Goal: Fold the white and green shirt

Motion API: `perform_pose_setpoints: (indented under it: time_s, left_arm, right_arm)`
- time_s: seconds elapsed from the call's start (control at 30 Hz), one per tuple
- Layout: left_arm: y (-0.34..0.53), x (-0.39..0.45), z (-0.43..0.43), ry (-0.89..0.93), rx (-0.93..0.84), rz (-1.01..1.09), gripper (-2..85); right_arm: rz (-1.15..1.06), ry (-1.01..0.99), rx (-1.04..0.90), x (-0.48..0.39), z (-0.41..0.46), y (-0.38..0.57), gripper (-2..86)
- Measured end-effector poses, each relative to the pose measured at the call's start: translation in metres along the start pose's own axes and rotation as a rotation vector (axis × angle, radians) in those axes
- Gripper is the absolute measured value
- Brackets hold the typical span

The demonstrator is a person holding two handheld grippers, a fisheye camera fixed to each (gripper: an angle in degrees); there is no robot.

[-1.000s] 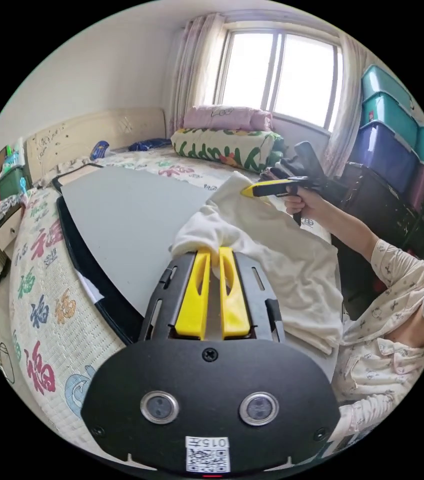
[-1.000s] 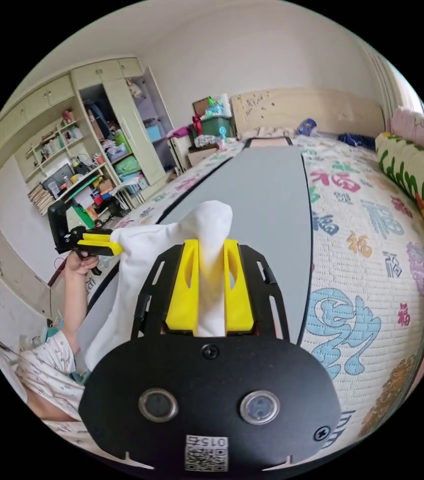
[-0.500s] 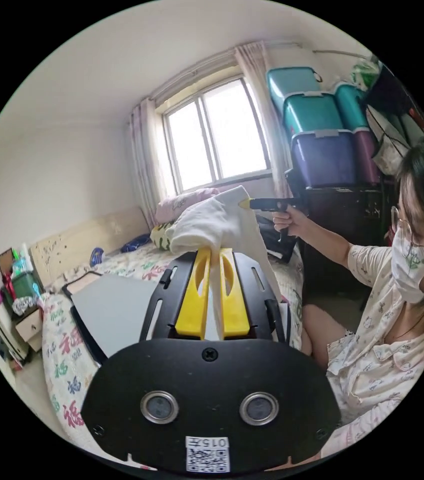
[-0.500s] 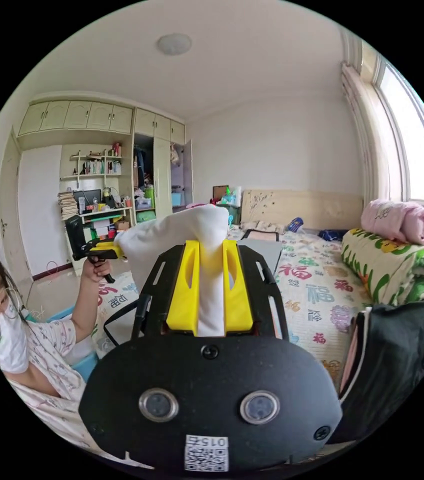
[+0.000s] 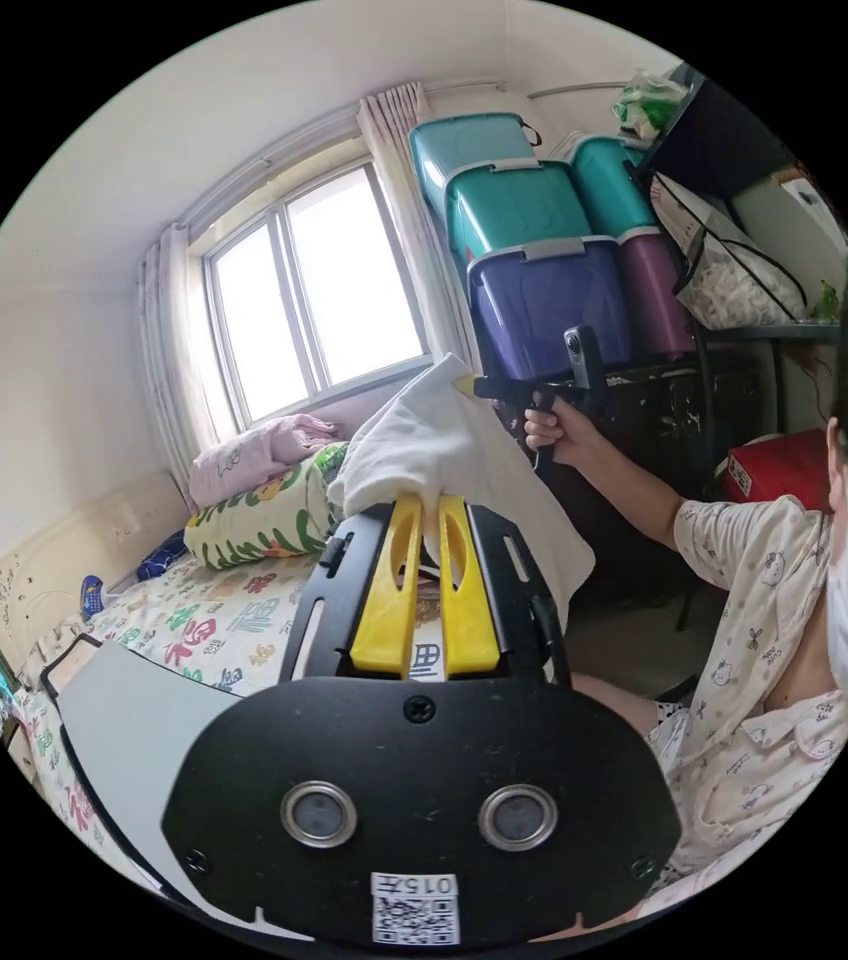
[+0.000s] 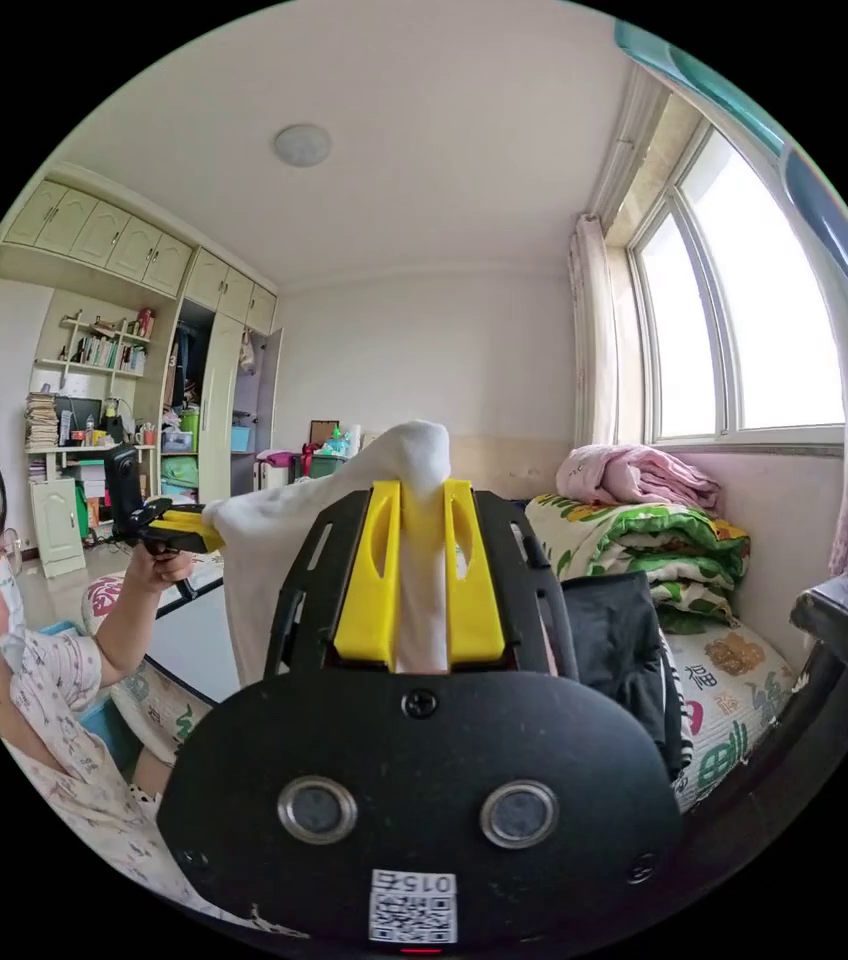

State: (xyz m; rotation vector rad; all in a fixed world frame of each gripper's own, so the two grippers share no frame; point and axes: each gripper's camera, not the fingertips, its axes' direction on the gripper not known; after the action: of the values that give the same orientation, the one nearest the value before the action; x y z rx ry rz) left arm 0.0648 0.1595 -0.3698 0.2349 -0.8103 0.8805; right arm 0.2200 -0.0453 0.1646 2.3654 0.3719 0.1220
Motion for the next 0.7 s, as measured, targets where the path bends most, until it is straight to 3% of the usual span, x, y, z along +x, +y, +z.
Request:
perform_pose_setpoints:
  time_s: [0.37,0.7]
  left_arm:
    - [0.133,0.043,-0.040,-0.069,-0.034,-0.043,0.8]
    - [0.200,0.031,-0.055,-0.035,0.014,-0.027,0.9]
  right_arm:
    - [0.091,-0.119,-0.001,0.027,0.041,0.098,6.4]
    - [-0.116,0.179,0.004,-0.012,0.081,0.108,6.2]
